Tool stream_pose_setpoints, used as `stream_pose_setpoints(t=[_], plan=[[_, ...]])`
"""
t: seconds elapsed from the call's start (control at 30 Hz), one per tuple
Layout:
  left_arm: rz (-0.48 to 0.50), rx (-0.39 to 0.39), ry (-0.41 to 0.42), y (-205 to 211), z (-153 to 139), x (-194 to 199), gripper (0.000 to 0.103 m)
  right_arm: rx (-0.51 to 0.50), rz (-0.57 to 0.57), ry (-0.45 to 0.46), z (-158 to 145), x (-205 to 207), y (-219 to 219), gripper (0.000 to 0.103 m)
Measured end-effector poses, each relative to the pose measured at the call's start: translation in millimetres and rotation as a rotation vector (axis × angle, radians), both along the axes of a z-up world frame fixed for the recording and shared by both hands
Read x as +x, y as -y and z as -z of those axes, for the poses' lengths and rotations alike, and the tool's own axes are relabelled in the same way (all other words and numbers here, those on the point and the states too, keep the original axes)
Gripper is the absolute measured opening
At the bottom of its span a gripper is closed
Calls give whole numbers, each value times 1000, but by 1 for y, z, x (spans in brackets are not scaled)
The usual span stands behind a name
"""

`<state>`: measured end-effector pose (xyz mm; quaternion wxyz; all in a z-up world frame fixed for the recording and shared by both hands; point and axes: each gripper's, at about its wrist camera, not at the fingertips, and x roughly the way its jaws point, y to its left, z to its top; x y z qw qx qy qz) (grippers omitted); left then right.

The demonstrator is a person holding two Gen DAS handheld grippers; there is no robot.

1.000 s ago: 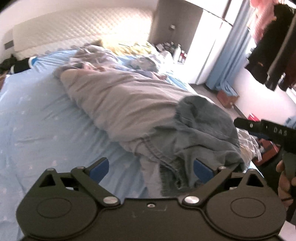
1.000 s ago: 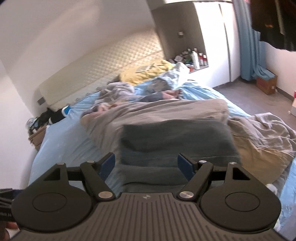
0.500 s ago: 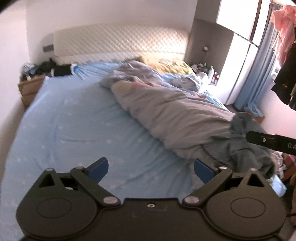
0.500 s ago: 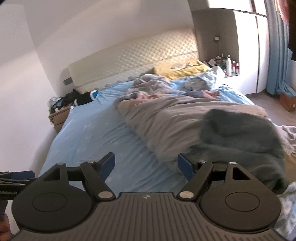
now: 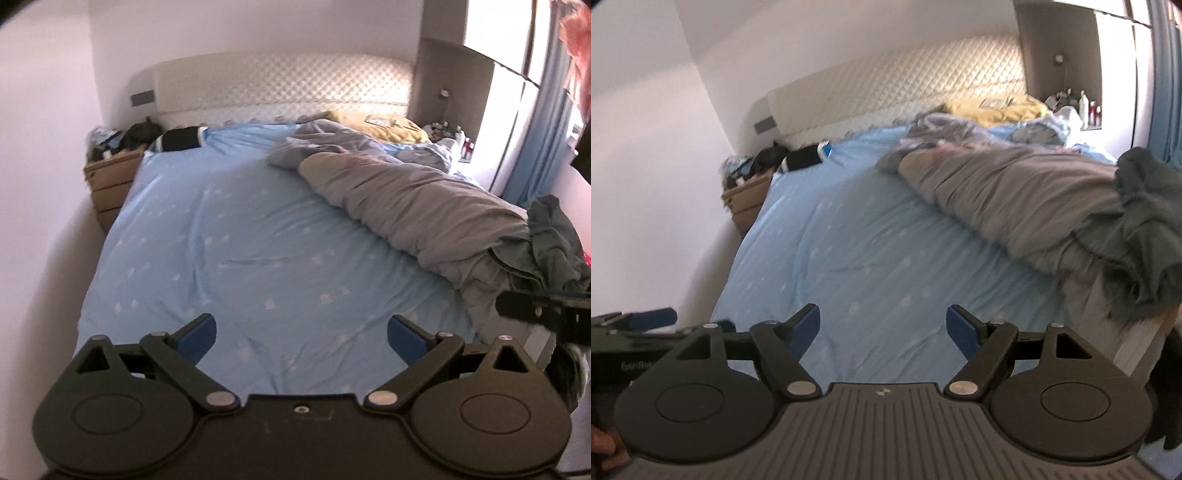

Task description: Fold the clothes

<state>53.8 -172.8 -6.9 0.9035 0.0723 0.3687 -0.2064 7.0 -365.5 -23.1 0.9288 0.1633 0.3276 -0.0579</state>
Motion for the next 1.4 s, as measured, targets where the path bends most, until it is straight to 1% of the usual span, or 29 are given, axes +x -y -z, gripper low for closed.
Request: stream_pose_setpoints(t=[0.03,0.13,0.2,0.3,0.37,0.57,0.8,1.07,1.4], plan=[[-13,-6,-2,-5,-2,-1,99,-15,-11,3,-3,-1,-4,81],[-57,-26,-3,-15,-7,-6,99,-59,-32,16,-13,-1,-11,90],[-84,-47,-4,-15,-11,-10,99,-91,-49,28,-18,0,-13,98],[-114,-72,2,-11,-16,-15,100,-101,-78,16,-18,0,-14,100],[-126,-84,7,-7,-18,-18,100,-100,-96,5,-17,2,-8,101],[-160,-96,-7,0,-17,-23,102,-49,-76,-41,-5,6,-1,101],[-215,-58,-18,5,-15,-26,103,-68,-98,-42,-2,6,-8,101],[-218,-42,-31,7,-12,-26,103,-83,-111,-37,-5,0,-18,101],[-213,-22,-28,7,-9,-24,103,-79,-106,-65,-3,2,-24,101]])
